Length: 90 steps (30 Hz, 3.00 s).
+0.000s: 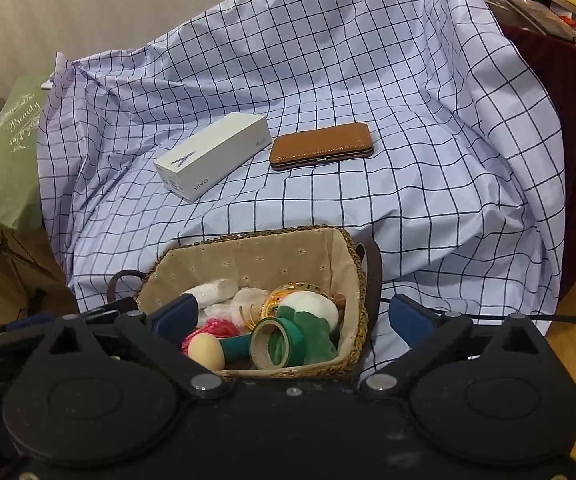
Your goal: Organize soft objects
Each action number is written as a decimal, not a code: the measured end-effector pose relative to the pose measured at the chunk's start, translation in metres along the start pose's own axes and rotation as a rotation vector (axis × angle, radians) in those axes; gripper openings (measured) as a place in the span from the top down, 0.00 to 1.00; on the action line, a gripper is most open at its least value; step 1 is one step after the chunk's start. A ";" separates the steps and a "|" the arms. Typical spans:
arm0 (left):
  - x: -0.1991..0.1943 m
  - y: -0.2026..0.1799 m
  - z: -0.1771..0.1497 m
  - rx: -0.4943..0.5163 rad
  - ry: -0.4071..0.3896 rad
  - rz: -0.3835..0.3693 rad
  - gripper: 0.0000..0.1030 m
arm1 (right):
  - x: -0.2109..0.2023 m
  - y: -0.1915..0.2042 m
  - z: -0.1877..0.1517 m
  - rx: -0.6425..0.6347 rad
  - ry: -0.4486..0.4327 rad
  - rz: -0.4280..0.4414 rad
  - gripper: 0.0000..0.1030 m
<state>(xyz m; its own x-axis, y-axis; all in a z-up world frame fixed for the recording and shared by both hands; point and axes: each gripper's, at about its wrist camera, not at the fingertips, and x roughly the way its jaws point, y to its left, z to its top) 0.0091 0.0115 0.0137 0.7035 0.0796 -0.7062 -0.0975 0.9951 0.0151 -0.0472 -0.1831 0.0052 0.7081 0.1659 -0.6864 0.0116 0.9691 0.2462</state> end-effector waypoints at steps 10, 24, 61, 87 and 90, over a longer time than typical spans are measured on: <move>0.001 -0.004 -0.002 0.029 0.019 0.036 0.05 | 0.008 -0.009 -0.002 0.024 0.048 -0.065 0.00; 0.008 -0.003 -0.004 0.020 0.086 0.016 0.05 | 0.012 -0.008 -0.002 0.011 0.073 -0.093 0.01; 0.013 0.002 -0.005 0.010 0.121 0.005 0.05 | 0.017 -0.008 -0.004 0.017 0.098 -0.088 0.01; 0.014 0.002 -0.004 0.005 0.133 0.002 0.05 | 0.018 -0.009 -0.004 0.016 0.106 -0.087 0.01; 0.015 0.001 -0.006 0.005 0.135 0.000 0.05 | 0.017 -0.009 -0.005 0.016 0.106 -0.088 0.01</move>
<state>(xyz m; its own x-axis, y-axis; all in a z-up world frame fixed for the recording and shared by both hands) 0.0156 0.0133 -0.0014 0.6023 0.0718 -0.7950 -0.0942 0.9954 0.0185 -0.0389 -0.1877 -0.0125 0.6250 0.1000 -0.7742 0.0823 0.9778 0.1928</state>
